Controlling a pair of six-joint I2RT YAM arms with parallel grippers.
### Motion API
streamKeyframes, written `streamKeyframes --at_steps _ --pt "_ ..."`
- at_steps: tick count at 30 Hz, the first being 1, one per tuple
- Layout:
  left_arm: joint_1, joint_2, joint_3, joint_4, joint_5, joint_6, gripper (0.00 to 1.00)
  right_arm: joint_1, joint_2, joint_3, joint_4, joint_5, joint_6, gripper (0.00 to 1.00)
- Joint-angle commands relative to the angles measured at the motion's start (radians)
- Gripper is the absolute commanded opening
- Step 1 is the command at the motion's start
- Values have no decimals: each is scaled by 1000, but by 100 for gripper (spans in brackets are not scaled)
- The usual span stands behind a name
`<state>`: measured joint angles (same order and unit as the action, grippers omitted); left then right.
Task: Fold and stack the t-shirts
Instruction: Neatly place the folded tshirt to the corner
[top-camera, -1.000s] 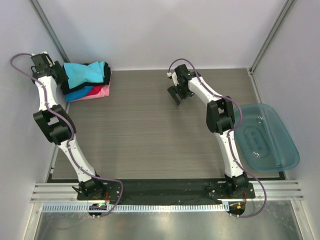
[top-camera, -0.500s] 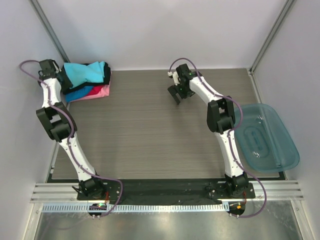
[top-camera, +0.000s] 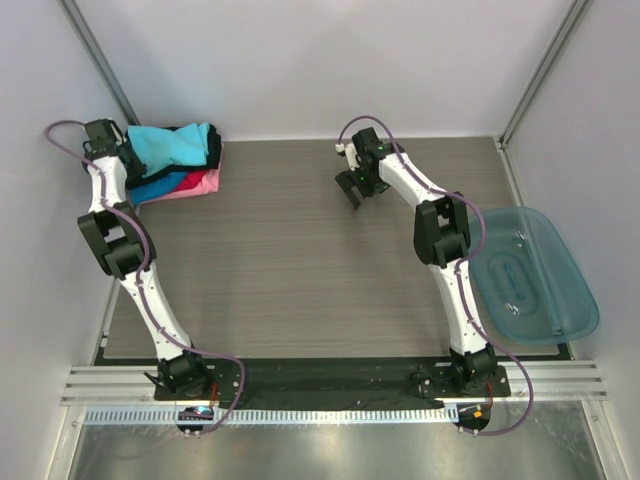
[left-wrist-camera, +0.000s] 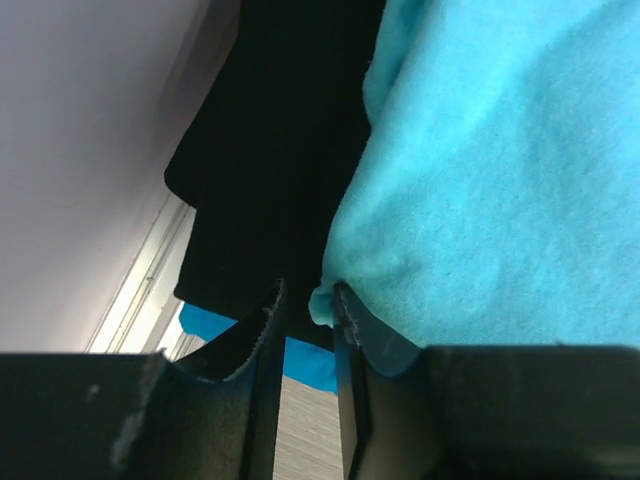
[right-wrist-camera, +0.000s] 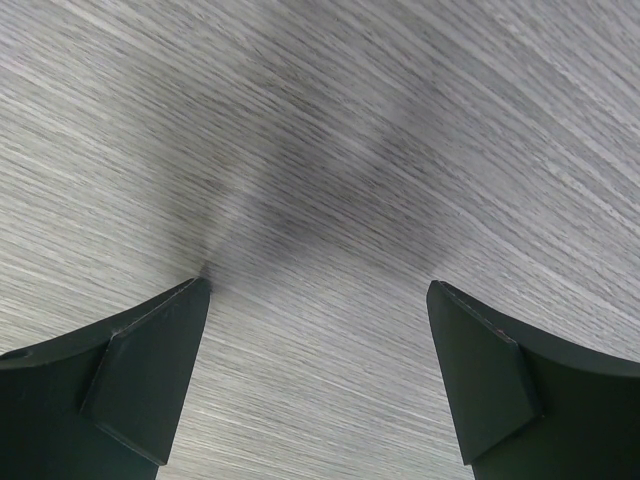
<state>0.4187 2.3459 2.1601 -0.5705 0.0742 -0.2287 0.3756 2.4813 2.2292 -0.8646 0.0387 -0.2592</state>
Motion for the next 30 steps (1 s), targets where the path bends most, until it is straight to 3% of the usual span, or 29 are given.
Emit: streamKeyframes --at_steps 1,6,11,14,15,18,22,30 --pt "-6 1 46 47 15 -17 25 0 27 -17 21 30 -3 97" --pt "-6 -19 26 44 9 -21 20 5 36 -2 26 30 0 97" --pt "-12 -28 20 44 1 -35 25 11 45 20 27 20 -2 97" --pt "-17 -28 15 43 3 -38 17 14 47 26 27 23 -2 97" --pt "-17 -28 14 44 4 -40 10 14 45 26 27 21 -2 97" --pt "-20 -22 10 47 9 -50 6 16 39 18 27 24 -2 97" --pt "-21 -22 12 46 13 -61 1 16 36 14 27 27 -2 97" --pt "-17 -95 9 24 33 -35 0 31 42 41 33 20 -3 97"
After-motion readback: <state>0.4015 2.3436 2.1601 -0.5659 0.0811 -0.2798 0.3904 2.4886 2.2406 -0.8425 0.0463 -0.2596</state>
